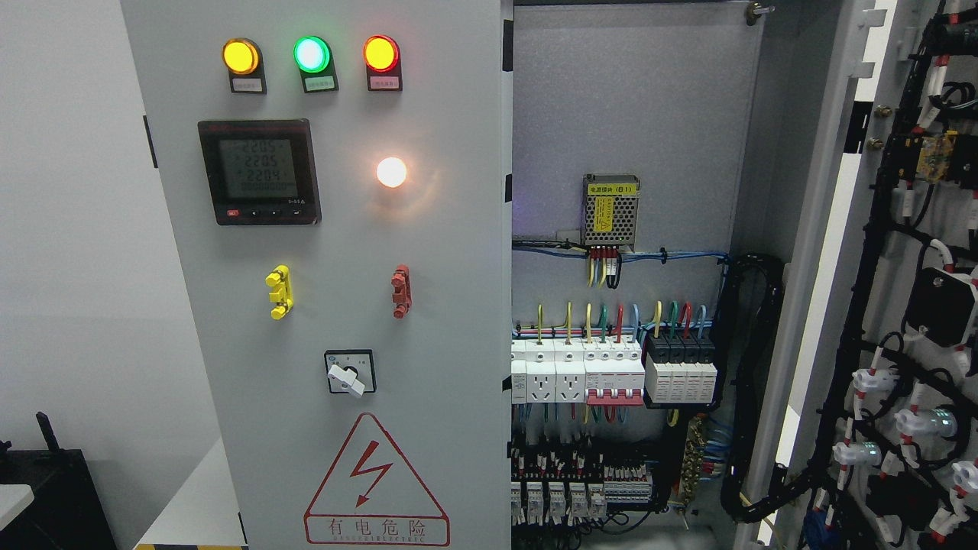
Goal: Open door with both hands
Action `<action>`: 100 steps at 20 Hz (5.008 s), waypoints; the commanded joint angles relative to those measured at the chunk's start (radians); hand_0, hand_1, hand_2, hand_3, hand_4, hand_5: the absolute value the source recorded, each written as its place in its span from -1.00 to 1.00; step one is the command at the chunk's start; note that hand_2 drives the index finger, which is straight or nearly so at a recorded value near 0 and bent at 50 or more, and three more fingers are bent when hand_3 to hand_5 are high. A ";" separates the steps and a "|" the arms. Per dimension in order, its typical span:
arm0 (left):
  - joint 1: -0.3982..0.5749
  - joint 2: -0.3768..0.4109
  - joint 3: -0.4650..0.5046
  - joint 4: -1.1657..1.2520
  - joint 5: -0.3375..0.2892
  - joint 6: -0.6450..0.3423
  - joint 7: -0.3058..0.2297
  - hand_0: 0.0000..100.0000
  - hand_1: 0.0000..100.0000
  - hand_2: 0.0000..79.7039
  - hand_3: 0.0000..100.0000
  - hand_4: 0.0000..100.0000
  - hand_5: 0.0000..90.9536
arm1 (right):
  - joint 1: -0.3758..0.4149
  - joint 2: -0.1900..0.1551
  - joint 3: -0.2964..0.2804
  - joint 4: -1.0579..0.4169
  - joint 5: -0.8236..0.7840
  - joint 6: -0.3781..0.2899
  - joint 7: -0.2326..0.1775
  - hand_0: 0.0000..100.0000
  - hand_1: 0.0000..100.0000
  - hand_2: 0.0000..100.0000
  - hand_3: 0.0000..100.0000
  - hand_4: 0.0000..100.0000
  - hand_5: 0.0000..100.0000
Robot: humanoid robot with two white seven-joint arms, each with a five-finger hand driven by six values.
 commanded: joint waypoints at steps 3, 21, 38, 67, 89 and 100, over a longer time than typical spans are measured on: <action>0.031 0.000 -0.012 -0.009 0.001 0.002 0.000 -1.00 -1.00 -1.00 -1.00 -0.94 -1.00 | -0.133 0.003 0.012 -0.051 0.002 -0.011 0.001 -1.00 -1.00 -1.00 -1.00 -1.00 -1.00; 0.031 0.000 -0.012 -0.009 -0.001 0.002 0.000 -1.00 -1.00 -1.00 -1.00 -0.94 -1.00 | -0.482 0.008 0.003 0.015 -0.004 0.064 0.002 -1.00 -1.00 -1.00 -1.00 -1.00 -1.00; 0.031 0.000 -0.012 -0.009 -0.001 0.002 0.000 -1.00 -1.00 -1.00 -1.00 -0.94 -1.00 | -0.620 0.062 -0.012 0.001 -0.017 0.207 0.002 -1.00 -1.00 -1.00 -1.00 -1.00 -1.00; 0.032 0.000 -0.012 -0.009 0.001 0.002 0.000 -1.00 -1.00 -1.00 -1.00 -0.93 -1.00 | -0.873 0.066 0.000 0.080 -0.142 0.383 0.002 -1.00 -1.00 -1.00 -1.00 -1.00 -1.00; 0.032 0.000 -0.012 -0.009 0.001 0.002 0.000 -1.00 -1.00 -1.00 -1.00 -0.93 -1.00 | -0.971 0.138 0.008 0.144 -0.145 0.454 0.004 -1.00 -1.00 -1.00 -1.00 -1.00 -1.00; 0.032 0.000 -0.012 -0.009 0.001 0.002 0.000 -1.00 -1.00 -1.00 -1.00 -0.94 -1.00 | -1.062 0.140 0.008 0.212 -0.171 0.475 0.004 -1.00 -1.00 -1.00 -1.00 -1.00 -1.00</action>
